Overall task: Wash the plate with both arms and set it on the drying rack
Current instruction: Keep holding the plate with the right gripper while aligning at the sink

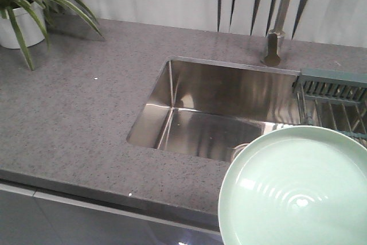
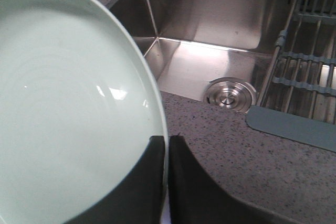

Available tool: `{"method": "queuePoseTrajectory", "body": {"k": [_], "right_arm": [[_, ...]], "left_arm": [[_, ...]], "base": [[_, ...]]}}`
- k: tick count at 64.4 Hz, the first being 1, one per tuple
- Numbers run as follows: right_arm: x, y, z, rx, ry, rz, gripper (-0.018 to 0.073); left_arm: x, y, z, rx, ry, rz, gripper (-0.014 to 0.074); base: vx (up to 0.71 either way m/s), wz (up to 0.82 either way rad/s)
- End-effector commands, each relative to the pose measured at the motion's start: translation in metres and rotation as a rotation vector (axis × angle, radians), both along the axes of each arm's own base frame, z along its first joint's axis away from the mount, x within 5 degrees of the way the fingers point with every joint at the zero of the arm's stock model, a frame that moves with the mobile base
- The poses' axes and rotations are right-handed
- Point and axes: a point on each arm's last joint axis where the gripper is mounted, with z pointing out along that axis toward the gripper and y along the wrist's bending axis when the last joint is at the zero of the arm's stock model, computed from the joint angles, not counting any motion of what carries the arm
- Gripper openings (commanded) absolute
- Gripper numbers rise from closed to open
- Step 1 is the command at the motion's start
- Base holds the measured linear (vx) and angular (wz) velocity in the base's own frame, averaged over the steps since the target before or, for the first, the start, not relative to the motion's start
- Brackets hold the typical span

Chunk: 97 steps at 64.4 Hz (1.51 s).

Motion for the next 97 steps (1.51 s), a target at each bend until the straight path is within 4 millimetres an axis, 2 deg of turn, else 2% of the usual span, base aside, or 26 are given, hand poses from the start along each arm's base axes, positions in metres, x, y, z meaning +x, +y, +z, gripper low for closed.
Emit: {"method": "queuePoseTrajectory", "body": {"k": [1, 38, 97], "right_arm": [[0.0036, -0.0005, 0.0119, 0.025, -0.074, -0.022, -0.0001], [0.0036, -0.0005, 0.0119, 0.024, -0.074, -0.021, -0.0001], [0.0036, -0.0005, 0.0119, 0.024, -0.074, -0.021, -0.0001]], "left_arm": [[-0.0015, 0.0006, 0.0159, -0.021, -0.107, 0.003, -0.0006], [-0.0015, 0.0006, 0.0159, -0.021, -0.107, 0.003, -0.0006], [-0.0015, 0.0006, 0.0159, -0.021, -0.107, 0.003, -0.0006]], "base": [[0.05, -0.32], [0.05, -0.26], [0.03, -0.09]]}}
